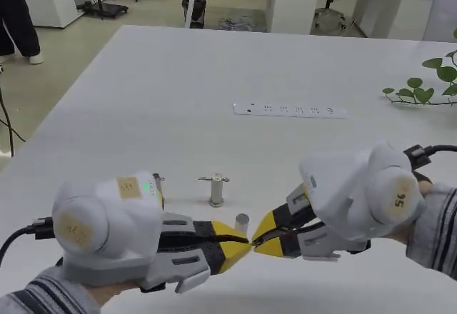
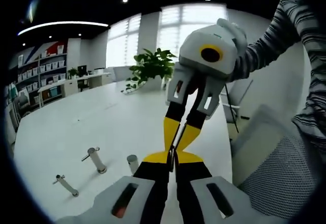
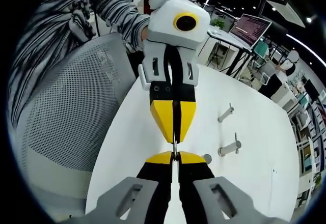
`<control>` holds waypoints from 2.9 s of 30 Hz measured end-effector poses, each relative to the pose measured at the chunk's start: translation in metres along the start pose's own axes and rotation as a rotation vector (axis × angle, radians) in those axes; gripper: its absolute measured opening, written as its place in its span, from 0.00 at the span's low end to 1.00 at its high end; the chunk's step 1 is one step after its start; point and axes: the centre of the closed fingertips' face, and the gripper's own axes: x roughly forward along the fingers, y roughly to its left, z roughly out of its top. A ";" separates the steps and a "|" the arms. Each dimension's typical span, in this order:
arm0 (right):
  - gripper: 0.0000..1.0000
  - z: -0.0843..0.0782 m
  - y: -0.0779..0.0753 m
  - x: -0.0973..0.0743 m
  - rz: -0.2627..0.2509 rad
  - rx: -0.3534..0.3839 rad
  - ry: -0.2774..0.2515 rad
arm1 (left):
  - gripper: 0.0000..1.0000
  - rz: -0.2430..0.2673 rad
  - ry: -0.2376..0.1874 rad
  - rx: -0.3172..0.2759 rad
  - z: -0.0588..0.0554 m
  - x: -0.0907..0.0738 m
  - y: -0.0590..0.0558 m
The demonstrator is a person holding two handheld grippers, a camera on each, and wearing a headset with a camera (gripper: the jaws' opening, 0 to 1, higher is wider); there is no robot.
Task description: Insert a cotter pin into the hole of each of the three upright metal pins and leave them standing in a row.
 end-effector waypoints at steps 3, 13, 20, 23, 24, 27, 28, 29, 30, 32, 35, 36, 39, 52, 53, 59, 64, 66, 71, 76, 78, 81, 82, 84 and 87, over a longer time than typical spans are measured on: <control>0.00 -0.002 -0.001 0.000 -0.008 -0.007 0.008 | 0.02 0.033 0.001 0.021 0.000 0.000 0.004; 0.00 -0.021 -0.018 -0.003 -0.087 0.043 0.058 | 0.18 0.146 0.010 0.034 -0.004 0.002 0.022; 0.00 -0.044 -0.026 -0.002 -0.127 0.103 0.111 | 0.26 0.243 0.012 0.012 -0.009 0.007 0.039; 0.00 -0.053 -0.030 -0.001 -0.147 0.114 0.128 | 0.28 0.281 0.020 0.001 -0.013 0.010 0.046; 0.00 -0.054 -0.030 -0.001 -0.151 0.116 0.132 | 0.29 0.289 0.023 -0.001 -0.014 0.011 0.048; 0.00 -0.062 -0.034 0.001 -0.159 0.126 0.146 | 0.29 0.326 0.033 -0.027 -0.021 0.015 0.055; 0.00 -0.065 -0.035 0.002 -0.164 0.134 0.148 | 0.29 0.331 0.037 -0.032 -0.023 0.015 0.056; 0.00 -0.067 -0.036 0.002 -0.167 0.134 0.154 | 0.30 0.338 0.047 -0.040 -0.026 0.017 0.057; 0.00 -0.070 -0.036 0.004 -0.168 0.130 0.167 | 0.30 0.348 0.052 -0.044 -0.028 0.018 0.059; 0.00 -0.075 -0.038 0.006 -0.169 0.135 0.174 | 0.29 0.358 0.071 -0.053 -0.035 0.021 0.061; 0.00 -0.081 -0.040 0.010 -0.165 0.163 0.182 | 0.28 0.377 0.090 -0.071 -0.044 0.027 0.066; 0.00 -0.084 -0.040 0.011 -0.165 0.170 0.187 | 0.27 0.379 0.095 -0.076 -0.046 0.028 0.067; 0.00 -0.089 -0.042 0.015 -0.163 0.183 0.191 | 0.26 0.391 0.107 -0.094 -0.052 0.032 0.070; 0.00 -0.091 -0.042 0.023 -0.144 0.160 0.193 | 0.21 0.389 0.151 -0.155 -0.072 0.057 0.080; 0.00 -0.091 -0.042 0.023 -0.143 0.159 0.194 | 0.20 0.386 0.150 -0.160 -0.073 0.058 0.080; 0.00 -0.089 -0.043 0.022 -0.140 0.154 0.200 | 0.15 0.389 0.164 -0.186 -0.082 0.066 0.081; 0.00 -0.084 -0.043 0.021 -0.138 0.151 0.203 | 0.11 0.389 0.168 -0.191 -0.084 0.067 0.080; 0.00 -0.083 -0.043 0.020 -0.137 0.144 0.209 | 0.10 0.393 0.170 -0.183 -0.084 0.067 0.080; 0.00 -0.080 -0.042 0.016 -0.137 0.136 0.213 | 0.10 0.400 0.174 -0.163 -0.085 0.067 0.080; 0.00 -0.076 -0.043 0.011 -0.140 0.110 0.215 | 0.10 0.412 0.173 -0.153 -0.086 0.067 0.080; 0.00 -0.075 -0.042 0.011 -0.138 0.119 0.204 | 0.10 0.416 0.171 -0.155 -0.086 0.067 0.081; 0.00 -0.074 -0.042 0.010 -0.134 0.149 0.174 | 0.09 0.413 0.172 -0.150 -0.086 0.067 0.081; 0.00 -0.073 -0.043 0.008 -0.134 0.156 0.164 | 0.09 0.412 0.174 -0.148 -0.087 0.067 0.081; 0.00 -0.072 -0.045 0.006 -0.139 0.148 0.154 | 0.09 0.411 0.175 -0.147 -0.086 0.067 0.081; 0.00 -0.070 -0.047 0.008 -0.140 0.122 0.146 | 0.09 0.409 0.175 -0.142 -0.087 0.068 0.081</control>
